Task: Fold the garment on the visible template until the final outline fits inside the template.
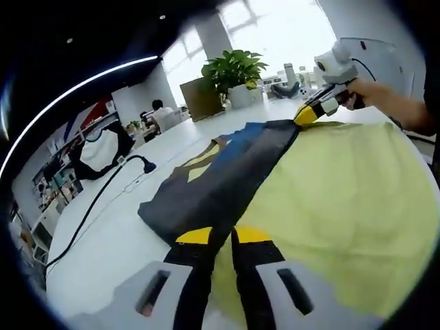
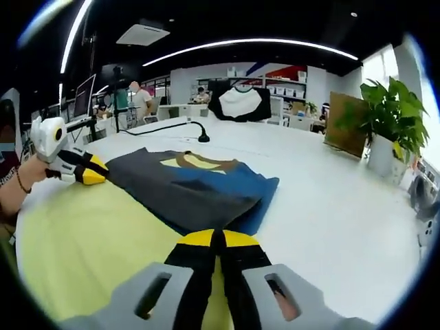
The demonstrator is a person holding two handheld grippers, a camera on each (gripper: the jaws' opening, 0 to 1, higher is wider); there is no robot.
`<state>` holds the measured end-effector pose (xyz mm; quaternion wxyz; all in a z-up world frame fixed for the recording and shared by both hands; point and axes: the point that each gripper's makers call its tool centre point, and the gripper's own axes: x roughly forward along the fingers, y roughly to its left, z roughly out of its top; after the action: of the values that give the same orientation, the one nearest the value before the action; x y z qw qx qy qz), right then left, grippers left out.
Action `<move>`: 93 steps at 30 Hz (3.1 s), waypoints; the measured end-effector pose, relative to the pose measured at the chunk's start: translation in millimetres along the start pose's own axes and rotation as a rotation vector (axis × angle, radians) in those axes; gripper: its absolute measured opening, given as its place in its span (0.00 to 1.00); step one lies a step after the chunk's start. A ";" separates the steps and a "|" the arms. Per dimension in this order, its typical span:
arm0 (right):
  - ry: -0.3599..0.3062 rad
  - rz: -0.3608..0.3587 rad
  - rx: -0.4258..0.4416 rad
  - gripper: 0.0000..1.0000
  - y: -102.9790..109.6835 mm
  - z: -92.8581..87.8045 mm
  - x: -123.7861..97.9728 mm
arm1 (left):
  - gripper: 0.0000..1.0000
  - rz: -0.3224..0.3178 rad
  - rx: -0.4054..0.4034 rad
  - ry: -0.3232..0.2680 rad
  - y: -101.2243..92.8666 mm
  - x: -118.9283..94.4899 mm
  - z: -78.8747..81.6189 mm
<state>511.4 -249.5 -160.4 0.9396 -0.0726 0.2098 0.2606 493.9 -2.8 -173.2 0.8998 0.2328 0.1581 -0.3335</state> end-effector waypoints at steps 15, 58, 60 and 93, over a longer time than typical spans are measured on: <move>0.041 0.010 0.024 0.00 2.0 -7.8 -9.5 | 0.03 0.003 -0.046 -0.007 0.9 -11.1 0.1; -0.039 -0.087 -0.112 0.16 -3.2 0.8 -27.1 | 0.26 -0.029 -0.360 -0.083 -6.0 -19.1 10.7; -0.056 -0.096 -0.121 0.20 -3.4 6.7 -33.1 | 0.29 -0.008 -0.332 -0.113 -2.7 -25.7 17.4; -0.378 -0.169 -0.219 0.80 3.8 51.7 -129.0 | 1.00 0.175 -0.251 -0.384 -12.1 -129.2 82.4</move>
<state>427.8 -292.7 -58.2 0.9672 -0.1414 -0.0061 0.2109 402.3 14.0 -50.8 0.9606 0.0640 0.0036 -0.2703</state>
